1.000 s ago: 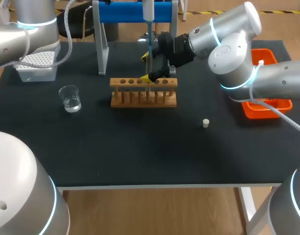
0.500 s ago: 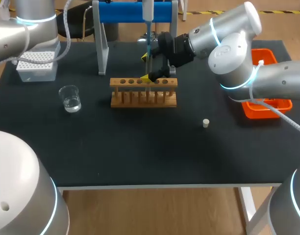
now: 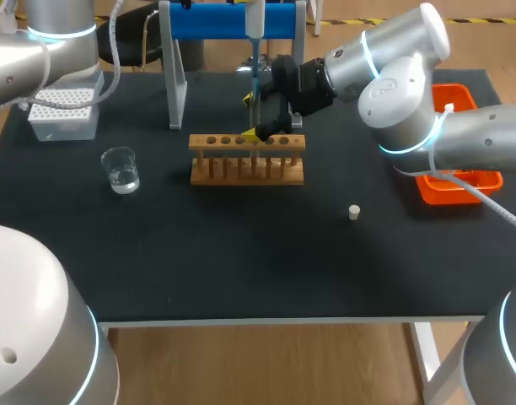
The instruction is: Invert the test tube, pick up the pipette, mount the tip to pipette, aspirate from beaker and dispense into the tube, eject the tip, return the pipette, and cap with the stopper.
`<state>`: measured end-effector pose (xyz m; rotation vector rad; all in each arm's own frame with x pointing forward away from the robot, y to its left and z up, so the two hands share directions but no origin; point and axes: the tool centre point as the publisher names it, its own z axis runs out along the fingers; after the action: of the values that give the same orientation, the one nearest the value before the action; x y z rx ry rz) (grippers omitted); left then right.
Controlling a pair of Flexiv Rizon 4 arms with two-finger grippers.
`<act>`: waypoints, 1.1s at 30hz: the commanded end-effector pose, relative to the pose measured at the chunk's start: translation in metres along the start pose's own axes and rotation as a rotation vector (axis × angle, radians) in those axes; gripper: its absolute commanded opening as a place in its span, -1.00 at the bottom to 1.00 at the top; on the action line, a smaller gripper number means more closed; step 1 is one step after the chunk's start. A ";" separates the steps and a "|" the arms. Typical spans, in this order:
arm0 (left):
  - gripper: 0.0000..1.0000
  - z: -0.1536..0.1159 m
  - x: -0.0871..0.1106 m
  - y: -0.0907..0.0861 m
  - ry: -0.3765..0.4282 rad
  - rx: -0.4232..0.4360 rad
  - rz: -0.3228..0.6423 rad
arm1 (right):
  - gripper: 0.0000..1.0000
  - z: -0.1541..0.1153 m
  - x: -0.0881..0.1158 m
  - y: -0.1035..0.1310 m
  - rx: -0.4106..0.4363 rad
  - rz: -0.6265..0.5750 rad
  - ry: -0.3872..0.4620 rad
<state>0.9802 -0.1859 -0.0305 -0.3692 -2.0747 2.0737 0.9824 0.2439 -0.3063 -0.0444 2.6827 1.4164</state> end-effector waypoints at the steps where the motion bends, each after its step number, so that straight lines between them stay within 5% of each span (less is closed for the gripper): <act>1: -1.00 -0.001 -0.002 0.000 0.011 -0.004 0.004 | 1.00 -0.001 -0.001 0.000 0.004 0.000 0.004; 33: -1.00 0.002 -0.002 0.017 0.032 0.006 -0.009 | 1.00 -0.001 -0.001 0.000 0.004 0.000 0.004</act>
<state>0.9773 -0.1889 -0.0464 -0.3782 -2.0568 2.0599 0.9824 0.2439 -0.3063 -0.0444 2.6828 1.4164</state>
